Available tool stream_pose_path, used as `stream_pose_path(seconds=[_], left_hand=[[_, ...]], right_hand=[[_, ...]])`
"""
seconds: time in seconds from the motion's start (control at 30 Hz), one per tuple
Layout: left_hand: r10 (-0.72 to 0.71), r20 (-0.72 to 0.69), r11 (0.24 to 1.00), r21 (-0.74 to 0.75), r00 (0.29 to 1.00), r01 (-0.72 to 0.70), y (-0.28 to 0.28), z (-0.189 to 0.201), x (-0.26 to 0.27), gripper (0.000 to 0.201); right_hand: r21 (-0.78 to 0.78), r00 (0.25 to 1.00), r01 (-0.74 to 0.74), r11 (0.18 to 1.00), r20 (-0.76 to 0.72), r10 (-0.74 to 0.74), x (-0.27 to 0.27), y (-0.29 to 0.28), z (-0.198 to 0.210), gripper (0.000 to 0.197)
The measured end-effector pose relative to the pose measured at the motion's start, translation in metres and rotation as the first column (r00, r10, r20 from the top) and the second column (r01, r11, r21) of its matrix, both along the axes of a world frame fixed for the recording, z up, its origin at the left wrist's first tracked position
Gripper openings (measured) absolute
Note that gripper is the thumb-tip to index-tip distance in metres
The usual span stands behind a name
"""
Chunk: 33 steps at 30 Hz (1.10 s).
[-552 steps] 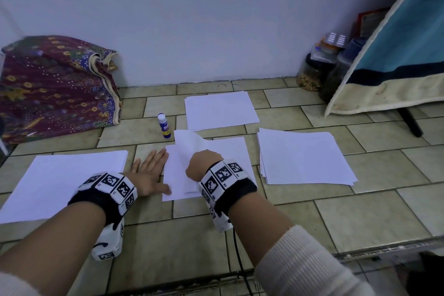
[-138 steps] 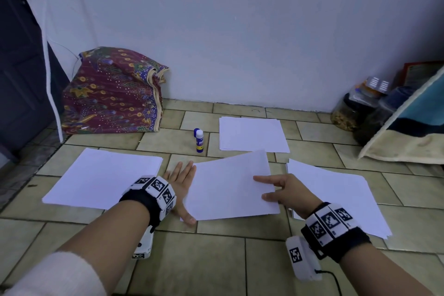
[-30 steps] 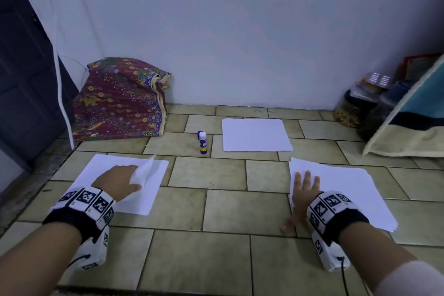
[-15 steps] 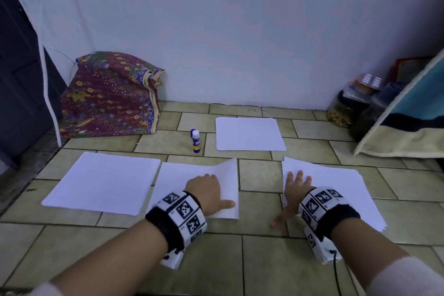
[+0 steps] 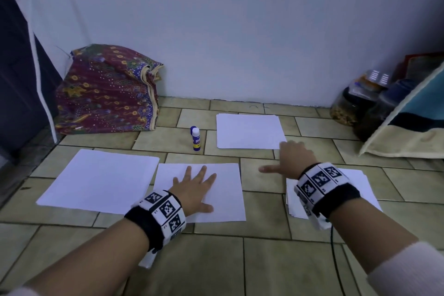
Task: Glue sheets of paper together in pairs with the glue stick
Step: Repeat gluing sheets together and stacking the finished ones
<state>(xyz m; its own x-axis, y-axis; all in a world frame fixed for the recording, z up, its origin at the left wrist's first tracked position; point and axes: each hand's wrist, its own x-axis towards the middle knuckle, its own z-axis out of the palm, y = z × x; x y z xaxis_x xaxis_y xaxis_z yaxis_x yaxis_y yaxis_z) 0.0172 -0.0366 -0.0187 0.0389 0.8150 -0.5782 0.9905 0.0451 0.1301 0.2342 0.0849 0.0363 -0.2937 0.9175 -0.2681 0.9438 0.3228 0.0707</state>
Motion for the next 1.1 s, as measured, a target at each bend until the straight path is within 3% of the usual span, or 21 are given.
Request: stream_pose_path(seconds=[0.13, 0.23, 0.4, 0.53, 0.67, 0.8, 0.87, 1.0, 1.1], left_hand=[[-0.020, -0.031, 1.000, -0.013, 0.999, 0.020, 0.003, -0.005, -0.002, 0.088], [-0.016, -0.038, 1.000, -0.023, 0.999, 0.015, 0.004, -0.010, -0.003, 0.089], [-0.026, -0.056, 0.999, -0.036, 0.998, 0.024, 0.006, -0.013, -0.003, 0.088], [-0.024, -0.048, 0.999, -0.033, 0.999, 0.022, 0.006, -0.014, -0.004, 0.087], [-0.017, -0.040, 1.000, -0.025, 0.999, 0.016, 0.005, -0.012, -0.005, 0.088], [-0.051, -0.095, 0.999, 0.014, 0.994, 0.052, 0.004, -0.005, -0.002, 0.090], [-0.094, -0.154, 0.995, 0.028, 0.984, 0.099, 0.007, 0.003, 0.001, 0.092], [-0.149, -0.216, 0.982, 0.085, 0.965, 0.170, 0.017, 0.018, 0.005, 0.076], [-0.161, -0.187, 0.976, 0.116, 0.969, 0.184, 0.022, 0.022, 0.004, 0.067]], right_hand=[[-0.109, 0.909, -0.172, 0.979, -0.401, 0.115, -0.070, 0.005, 0.001, 0.078], [-0.183, 0.823, -0.219, 0.958, -0.562, 0.080, -0.114, 0.014, -0.010, 0.067], [-0.206, 0.776, -0.226, 0.952, -0.629, 0.048, -0.153, 0.027, -0.027, 0.057], [-0.206, 0.785, -0.245, 0.948, -0.615, 0.069, -0.163, 0.032, -0.029, 0.033], [-0.188, 0.780, -0.210, 0.959, -0.623, 0.049, -0.158, 0.029, -0.026, 0.021], [-0.431, 0.615, -0.222, 0.874, -0.758, -0.217, -0.122, 0.024, -0.015, 0.019], [-0.494, 0.595, -0.225, 0.840, -0.752, -0.283, -0.095, 0.021, -0.007, 0.016], [-0.346, 0.602, -0.102, 0.933, -0.768, -0.219, -0.046, 0.026, -0.003, 0.023], [-0.252, 0.484, 0.075, 0.965, -0.837, -0.256, -0.028, 0.029, -0.008, 0.033]])
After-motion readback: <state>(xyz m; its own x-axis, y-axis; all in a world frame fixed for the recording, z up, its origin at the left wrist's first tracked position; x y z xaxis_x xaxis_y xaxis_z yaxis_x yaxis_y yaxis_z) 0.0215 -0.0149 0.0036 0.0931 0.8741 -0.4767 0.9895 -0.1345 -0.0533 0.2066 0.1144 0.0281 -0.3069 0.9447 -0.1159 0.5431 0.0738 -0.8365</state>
